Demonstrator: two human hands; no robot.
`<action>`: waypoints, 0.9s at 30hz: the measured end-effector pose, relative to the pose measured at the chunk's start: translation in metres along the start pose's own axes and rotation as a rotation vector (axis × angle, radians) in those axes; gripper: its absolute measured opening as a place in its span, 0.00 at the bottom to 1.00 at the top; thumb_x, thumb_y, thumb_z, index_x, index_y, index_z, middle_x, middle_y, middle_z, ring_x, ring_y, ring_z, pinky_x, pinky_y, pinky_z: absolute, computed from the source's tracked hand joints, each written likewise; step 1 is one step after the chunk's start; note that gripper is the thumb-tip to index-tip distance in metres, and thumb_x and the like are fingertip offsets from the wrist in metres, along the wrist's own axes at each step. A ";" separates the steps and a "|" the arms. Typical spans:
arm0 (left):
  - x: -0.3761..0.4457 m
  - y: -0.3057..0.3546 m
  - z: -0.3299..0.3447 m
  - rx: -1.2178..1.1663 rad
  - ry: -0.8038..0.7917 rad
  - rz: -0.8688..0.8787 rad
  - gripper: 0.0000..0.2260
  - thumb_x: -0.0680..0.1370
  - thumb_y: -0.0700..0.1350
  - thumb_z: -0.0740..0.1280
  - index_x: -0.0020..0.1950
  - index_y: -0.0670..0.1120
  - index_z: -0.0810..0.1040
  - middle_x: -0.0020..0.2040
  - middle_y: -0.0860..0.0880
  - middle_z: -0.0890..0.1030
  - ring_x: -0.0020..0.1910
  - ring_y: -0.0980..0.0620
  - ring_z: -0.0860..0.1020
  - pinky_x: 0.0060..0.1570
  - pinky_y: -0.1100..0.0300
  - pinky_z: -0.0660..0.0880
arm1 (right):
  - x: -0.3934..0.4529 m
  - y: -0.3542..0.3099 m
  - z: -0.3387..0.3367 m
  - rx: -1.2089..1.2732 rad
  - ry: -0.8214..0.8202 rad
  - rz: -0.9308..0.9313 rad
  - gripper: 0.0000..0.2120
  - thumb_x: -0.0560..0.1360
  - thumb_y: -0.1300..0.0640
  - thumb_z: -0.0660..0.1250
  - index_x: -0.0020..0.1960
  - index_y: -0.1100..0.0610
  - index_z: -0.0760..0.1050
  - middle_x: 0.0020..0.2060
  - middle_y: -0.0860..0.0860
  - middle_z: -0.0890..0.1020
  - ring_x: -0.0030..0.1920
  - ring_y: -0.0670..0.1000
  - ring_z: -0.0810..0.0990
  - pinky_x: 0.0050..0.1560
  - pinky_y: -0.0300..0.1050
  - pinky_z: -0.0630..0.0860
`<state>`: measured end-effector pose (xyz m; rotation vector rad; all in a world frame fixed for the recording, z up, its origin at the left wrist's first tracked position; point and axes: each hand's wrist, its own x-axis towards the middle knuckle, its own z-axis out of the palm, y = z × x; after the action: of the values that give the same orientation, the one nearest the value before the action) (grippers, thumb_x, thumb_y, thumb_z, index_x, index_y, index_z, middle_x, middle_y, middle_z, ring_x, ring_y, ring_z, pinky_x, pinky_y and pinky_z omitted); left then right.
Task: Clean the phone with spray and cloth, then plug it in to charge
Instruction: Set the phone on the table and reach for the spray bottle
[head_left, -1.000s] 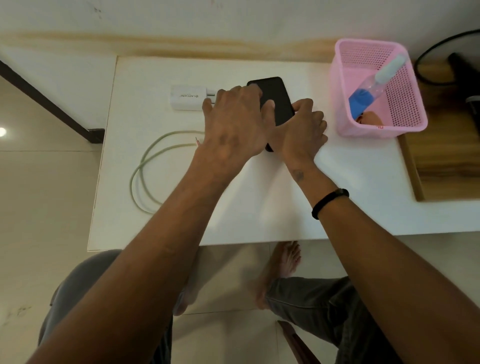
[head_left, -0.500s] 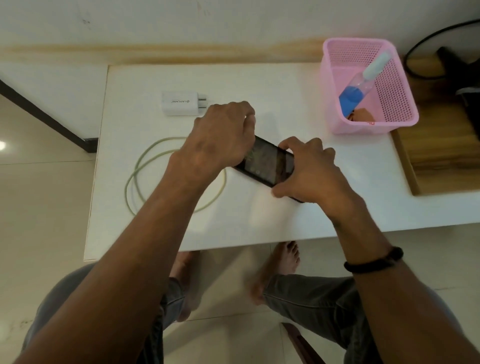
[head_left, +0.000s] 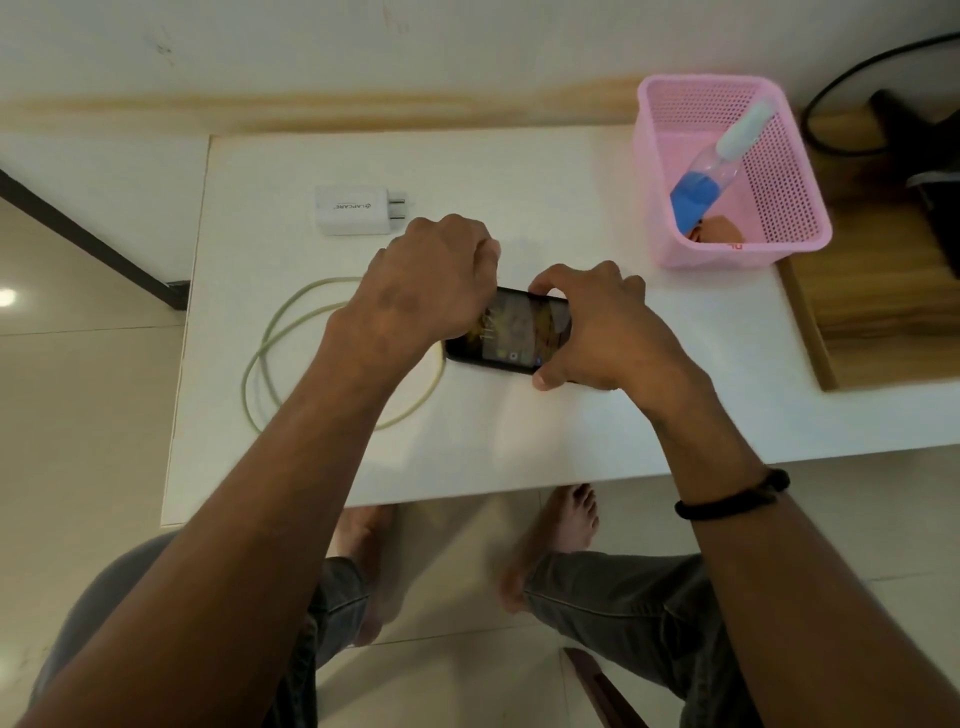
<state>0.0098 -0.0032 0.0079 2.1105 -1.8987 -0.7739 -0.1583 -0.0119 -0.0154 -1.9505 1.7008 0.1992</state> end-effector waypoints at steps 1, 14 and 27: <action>0.000 0.000 -0.001 -0.006 0.002 -0.008 0.16 0.85 0.51 0.55 0.61 0.48 0.81 0.51 0.44 0.84 0.51 0.39 0.81 0.56 0.43 0.79 | 0.000 0.000 -0.001 0.005 -0.002 0.006 0.44 0.61 0.53 0.85 0.71 0.43 0.68 0.59 0.53 0.67 0.67 0.60 0.65 0.61 0.60 0.75; -0.001 0.006 -0.003 -0.042 0.059 -0.011 0.17 0.84 0.57 0.58 0.63 0.51 0.81 0.55 0.45 0.84 0.54 0.42 0.82 0.55 0.45 0.80 | 0.005 0.002 -0.010 0.275 0.151 -0.098 0.34 0.65 0.44 0.82 0.68 0.45 0.74 0.59 0.46 0.74 0.61 0.50 0.74 0.46 0.35 0.70; -0.003 0.017 0.007 -0.069 0.122 0.016 0.14 0.83 0.57 0.60 0.58 0.52 0.82 0.49 0.53 0.86 0.51 0.46 0.83 0.55 0.46 0.79 | 0.020 0.045 -0.034 0.295 0.744 0.125 0.25 0.74 0.45 0.76 0.67 0.50 0.74 0.73 0.58 0.65 0.72 0.58 0.64 0.68 0.48 0.69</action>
<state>-0.0084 -0.0019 0.0112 2.0497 -1.7976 -0.6806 -0.2049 -0.0487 -0.0091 -1.7979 2.1409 -0.7843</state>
